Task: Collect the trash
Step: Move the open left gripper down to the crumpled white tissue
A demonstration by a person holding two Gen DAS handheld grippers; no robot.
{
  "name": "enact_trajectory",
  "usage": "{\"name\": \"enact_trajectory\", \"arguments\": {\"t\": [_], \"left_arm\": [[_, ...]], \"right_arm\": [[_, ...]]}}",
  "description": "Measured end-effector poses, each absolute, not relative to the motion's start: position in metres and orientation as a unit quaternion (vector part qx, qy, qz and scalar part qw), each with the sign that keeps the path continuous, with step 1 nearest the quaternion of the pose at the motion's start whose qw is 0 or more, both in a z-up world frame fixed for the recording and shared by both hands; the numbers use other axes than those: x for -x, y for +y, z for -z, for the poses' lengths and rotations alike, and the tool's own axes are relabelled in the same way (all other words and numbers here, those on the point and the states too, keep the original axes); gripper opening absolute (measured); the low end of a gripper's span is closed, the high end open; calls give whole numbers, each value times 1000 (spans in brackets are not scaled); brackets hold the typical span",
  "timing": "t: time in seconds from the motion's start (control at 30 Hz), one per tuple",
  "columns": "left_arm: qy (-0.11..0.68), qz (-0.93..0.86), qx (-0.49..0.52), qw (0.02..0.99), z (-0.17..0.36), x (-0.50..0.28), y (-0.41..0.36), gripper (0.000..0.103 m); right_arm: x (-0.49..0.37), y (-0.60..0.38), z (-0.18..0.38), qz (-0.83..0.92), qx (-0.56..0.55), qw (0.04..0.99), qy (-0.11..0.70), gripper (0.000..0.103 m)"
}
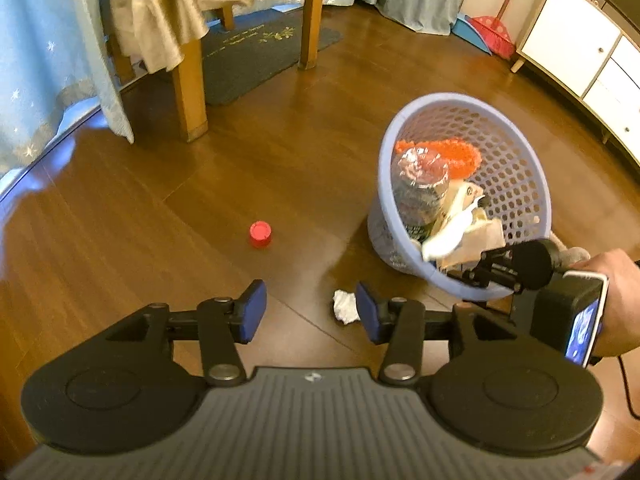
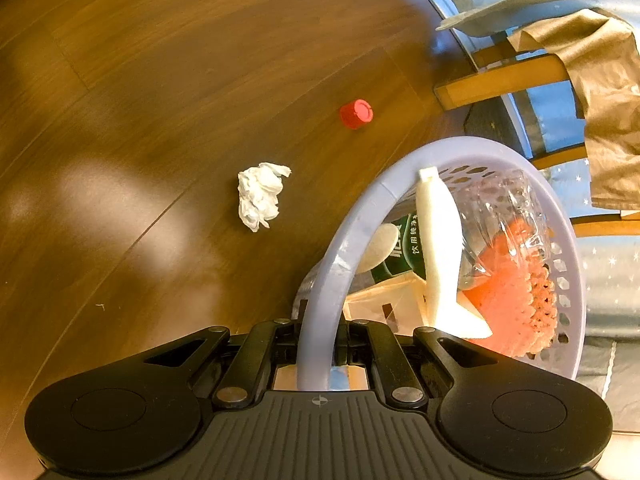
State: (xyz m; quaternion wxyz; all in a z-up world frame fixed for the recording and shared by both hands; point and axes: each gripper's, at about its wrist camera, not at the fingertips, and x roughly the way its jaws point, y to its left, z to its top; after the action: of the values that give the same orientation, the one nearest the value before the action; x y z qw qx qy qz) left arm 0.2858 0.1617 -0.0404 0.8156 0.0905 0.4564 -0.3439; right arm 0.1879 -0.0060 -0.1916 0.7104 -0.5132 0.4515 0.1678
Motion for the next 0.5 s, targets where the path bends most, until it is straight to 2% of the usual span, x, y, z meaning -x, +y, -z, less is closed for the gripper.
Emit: {"name": "enact_trajectory", "arguments": {"t": [0.5], "left_arm": [[452,340,-111,817,61,-266,170,55]], "right_arm": [[-203,-7,183,-157,497,713,469,6]]}}
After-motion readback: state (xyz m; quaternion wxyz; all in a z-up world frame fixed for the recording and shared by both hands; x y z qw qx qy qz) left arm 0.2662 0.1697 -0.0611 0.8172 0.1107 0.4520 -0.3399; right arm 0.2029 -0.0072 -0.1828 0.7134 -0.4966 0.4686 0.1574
